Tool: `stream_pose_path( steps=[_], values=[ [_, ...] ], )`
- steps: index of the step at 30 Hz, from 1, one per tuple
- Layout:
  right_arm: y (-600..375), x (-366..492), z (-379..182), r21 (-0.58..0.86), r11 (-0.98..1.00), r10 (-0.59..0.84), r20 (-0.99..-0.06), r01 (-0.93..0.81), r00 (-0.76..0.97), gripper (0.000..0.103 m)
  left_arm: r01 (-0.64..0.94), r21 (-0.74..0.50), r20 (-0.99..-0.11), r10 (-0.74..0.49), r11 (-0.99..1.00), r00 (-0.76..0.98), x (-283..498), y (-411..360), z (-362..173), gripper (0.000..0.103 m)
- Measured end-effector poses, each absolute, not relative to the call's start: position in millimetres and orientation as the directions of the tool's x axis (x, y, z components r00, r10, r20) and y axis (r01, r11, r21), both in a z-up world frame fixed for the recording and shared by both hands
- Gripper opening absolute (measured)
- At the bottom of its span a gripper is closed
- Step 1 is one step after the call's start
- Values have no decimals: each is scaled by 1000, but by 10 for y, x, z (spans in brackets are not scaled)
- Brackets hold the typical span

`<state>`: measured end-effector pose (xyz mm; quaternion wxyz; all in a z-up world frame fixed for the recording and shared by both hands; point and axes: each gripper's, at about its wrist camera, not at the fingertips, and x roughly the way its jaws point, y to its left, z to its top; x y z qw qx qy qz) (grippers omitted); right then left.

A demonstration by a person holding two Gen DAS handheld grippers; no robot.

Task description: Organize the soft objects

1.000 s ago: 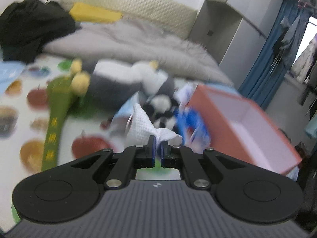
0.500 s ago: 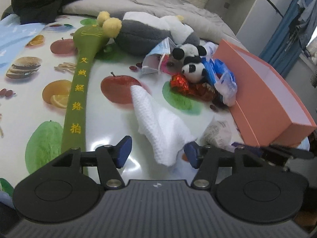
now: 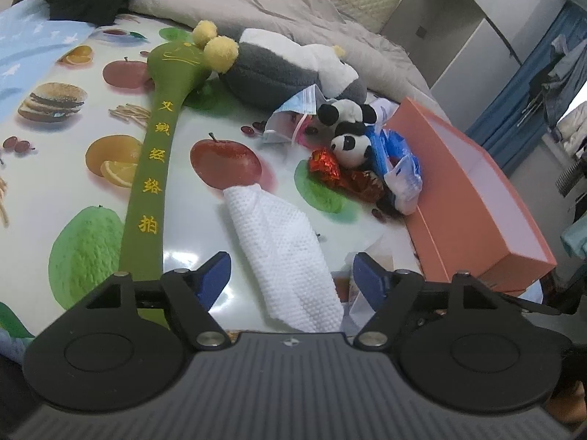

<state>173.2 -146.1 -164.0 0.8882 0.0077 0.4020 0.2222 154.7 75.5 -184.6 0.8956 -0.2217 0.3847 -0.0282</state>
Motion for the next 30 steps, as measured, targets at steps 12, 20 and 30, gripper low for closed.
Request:
stream_pose_path(
  steps=[12, 20, 30],
  values=[
    [-1401, 2004, -1935, 140, 918, 350, -725, -371, 594, 70, -177, -349, -742, -156, 920, 652, 1901, 627, -2118, 79],
    [-1388, 2058, -2017, 127, 919, 344, -721, -374, 601, 55, -174, -305, -748, -122, 936, 652, 2055, 544, -2218, 76],
    [-1490, 2047, -1986, 119, 928, 327, -718, -354, 614, 40, -154, -283, -752, -120, 947, 648, 2119, 451, -2294, 16]
  ],
)
